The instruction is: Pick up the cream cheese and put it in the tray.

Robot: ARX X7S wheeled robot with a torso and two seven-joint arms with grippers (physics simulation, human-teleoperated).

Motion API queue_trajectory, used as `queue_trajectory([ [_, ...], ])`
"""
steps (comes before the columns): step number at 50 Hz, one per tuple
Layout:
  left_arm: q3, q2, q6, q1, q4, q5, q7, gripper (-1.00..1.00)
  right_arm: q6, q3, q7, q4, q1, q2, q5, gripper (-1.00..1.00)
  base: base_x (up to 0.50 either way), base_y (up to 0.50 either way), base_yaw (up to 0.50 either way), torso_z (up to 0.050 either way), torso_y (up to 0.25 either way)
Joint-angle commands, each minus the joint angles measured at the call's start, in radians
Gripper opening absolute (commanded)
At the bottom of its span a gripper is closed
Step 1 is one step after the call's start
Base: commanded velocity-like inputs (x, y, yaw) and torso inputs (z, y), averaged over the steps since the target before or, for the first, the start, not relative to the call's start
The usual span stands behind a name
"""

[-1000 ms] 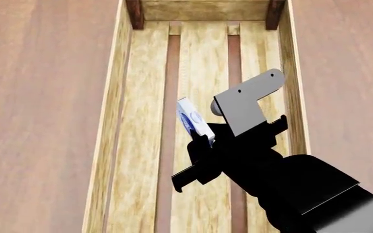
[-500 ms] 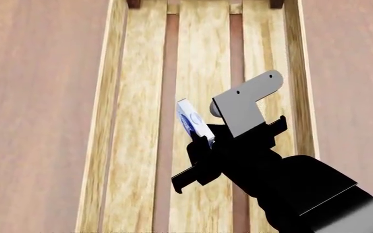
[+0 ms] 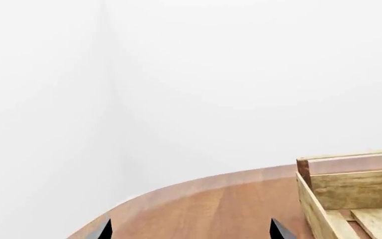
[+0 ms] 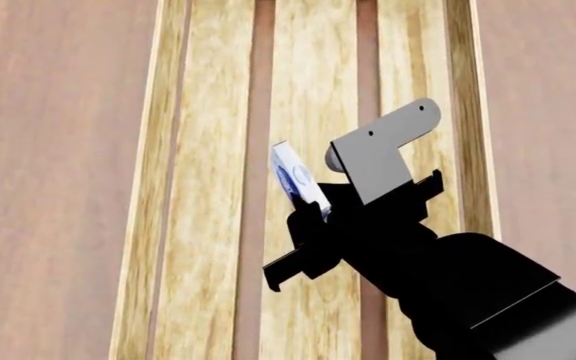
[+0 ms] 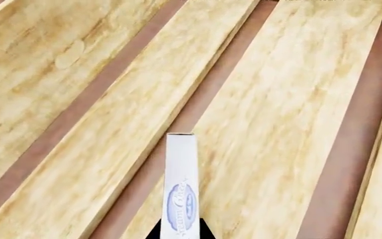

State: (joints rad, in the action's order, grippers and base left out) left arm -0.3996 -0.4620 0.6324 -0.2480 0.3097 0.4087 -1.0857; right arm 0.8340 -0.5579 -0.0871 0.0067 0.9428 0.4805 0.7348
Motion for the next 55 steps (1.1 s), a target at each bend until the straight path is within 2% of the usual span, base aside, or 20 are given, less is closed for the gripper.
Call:
queue_trajectory([
  [1, -0.006, -0.014, 0.030, 0.001, -0.004, -0.018, -0.007, 1.00, 0.009, -0.039, 0.043, 0.027, 0.001, -0.016, -0.076, 1.00, 0.00, 0.00, 0.00, 0.000, 0.000],
  [31, -0.012, -0.015, 0.030, 0.006, -0.012, -0.016, -0.011, 1.00, 0.037, -0.014, 0.076, -0.026, -0.008, 0.011, -0.047, 1.00, 0.00, 0.00, 0.00, 0.000, -0.001],
  [44, -0.009, -0.018, 0.031, 0.004, -0.008, -0.016, -0.016, 1.00, 0.072, 0.028, 0.117, -0.135, -0.034, 0.057, -0.004, 1.00, 0.00, 0.00, 0.00, 0.000, 0.000],
  [55, -0.015, -0.016, 0.022, 0.007, -0.008, -0.017, -0.009, 1.00, 0.140, 0.118, 0.227, -0.342, -0.095, 0.123, 0.086, 1.00, 0.00, 0.00, 0.00, 0.000, 0.000],
])
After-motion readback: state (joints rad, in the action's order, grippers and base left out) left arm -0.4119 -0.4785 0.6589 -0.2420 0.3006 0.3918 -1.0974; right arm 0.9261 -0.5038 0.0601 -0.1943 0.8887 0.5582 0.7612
